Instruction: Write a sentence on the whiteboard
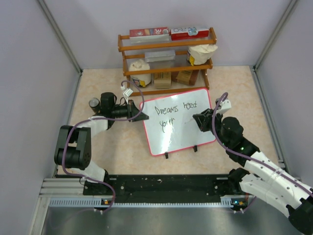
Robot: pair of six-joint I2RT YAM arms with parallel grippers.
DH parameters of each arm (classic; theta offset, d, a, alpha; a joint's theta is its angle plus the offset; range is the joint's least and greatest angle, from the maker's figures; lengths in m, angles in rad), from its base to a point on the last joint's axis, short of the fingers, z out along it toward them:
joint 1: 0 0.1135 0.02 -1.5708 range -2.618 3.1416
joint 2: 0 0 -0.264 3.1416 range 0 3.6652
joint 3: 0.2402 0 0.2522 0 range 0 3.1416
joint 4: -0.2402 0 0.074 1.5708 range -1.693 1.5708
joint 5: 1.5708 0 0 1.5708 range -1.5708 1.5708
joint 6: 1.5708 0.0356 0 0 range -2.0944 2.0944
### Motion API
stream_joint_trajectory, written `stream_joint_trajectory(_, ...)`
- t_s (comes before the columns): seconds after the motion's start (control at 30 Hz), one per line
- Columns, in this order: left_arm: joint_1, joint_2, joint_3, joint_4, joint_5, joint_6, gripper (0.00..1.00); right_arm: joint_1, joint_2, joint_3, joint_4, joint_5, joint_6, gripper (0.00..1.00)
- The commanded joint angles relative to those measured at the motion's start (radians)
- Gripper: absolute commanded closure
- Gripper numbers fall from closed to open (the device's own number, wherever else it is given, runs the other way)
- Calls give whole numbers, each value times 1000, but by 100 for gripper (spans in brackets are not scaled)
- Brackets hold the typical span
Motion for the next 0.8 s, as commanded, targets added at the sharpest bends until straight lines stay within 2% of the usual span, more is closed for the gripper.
stream_joint_trajectory(0.0, -4, 5, -20, -31, -104, 130, 100, -9, -12, 5, 36, -7, -14, 100)
stream_joint_trajectory(0.77, -4, 5, -20, -31, -101, 130, 100, -11, -18, 4, 33, -9, -12, 100)
